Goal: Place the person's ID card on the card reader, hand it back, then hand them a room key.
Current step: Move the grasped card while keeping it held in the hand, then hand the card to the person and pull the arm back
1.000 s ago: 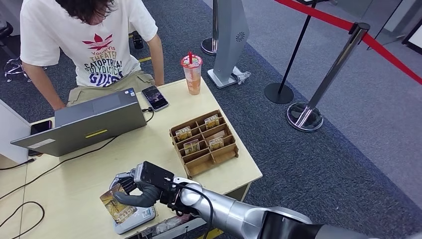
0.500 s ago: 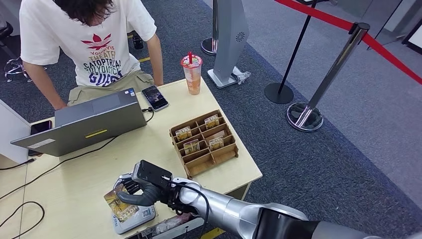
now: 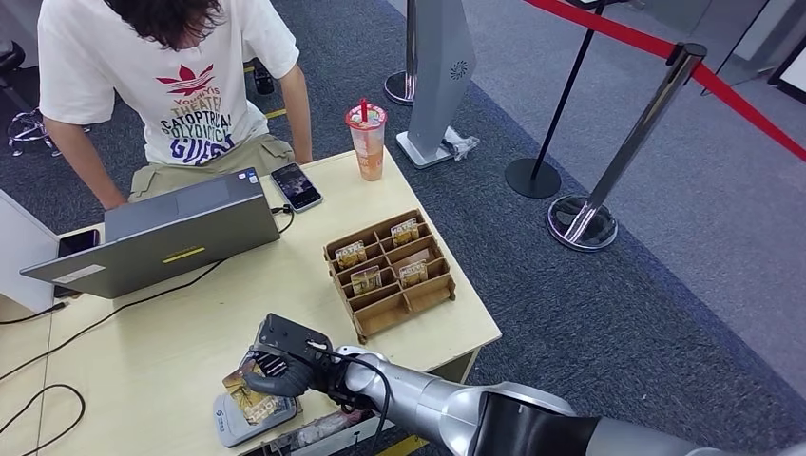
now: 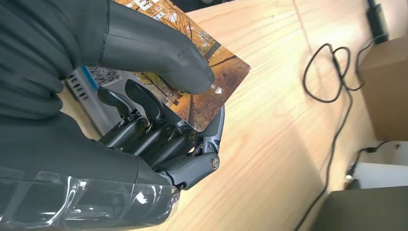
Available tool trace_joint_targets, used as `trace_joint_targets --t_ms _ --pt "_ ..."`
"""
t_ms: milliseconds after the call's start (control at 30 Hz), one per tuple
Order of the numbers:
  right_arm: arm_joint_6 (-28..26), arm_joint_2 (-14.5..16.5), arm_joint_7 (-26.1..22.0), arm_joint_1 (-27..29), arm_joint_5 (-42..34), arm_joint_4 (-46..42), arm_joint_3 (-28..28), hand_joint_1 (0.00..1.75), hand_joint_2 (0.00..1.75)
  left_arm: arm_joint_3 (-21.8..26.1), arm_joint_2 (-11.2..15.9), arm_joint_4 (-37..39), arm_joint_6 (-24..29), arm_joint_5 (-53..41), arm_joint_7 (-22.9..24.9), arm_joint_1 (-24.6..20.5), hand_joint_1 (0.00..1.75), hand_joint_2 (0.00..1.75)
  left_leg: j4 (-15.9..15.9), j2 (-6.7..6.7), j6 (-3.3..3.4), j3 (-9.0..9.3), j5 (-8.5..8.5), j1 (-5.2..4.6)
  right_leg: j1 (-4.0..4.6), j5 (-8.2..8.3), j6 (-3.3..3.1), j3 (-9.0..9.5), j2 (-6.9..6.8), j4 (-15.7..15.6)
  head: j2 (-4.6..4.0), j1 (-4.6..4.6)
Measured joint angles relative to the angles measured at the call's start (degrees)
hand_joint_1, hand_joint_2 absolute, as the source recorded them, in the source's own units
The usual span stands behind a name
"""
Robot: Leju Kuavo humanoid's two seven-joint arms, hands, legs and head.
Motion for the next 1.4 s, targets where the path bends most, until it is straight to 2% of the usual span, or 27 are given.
trace_joint_targets --t_ms 533,1400 --pt "-0.7 0.0 0.3 -0.8 -1.4 4.5 0.0 1.75 1.75 0.0 0.1 0.0 0.1 -0.8 -0.3 0.5 0.00 0.00 0.0 0.02 0.00 0.05 0.00 0.00 0.00 0.00 0.00 0.02 0.01 0.0 0.00 0.00" --pt "-0.8 -0.8 -0.9 -0.7 -3.9 5.7 -3.0 1.75 1.75 -1.1 0.7 0.1 -1.0 -1.8 -1.0 1.1 0.00 0.00 0.0 0.06 0.00 0.15 0.01 0.00 -0.01 0.01 0.00 0.11 0.03 0.0 0.00 -0.01"
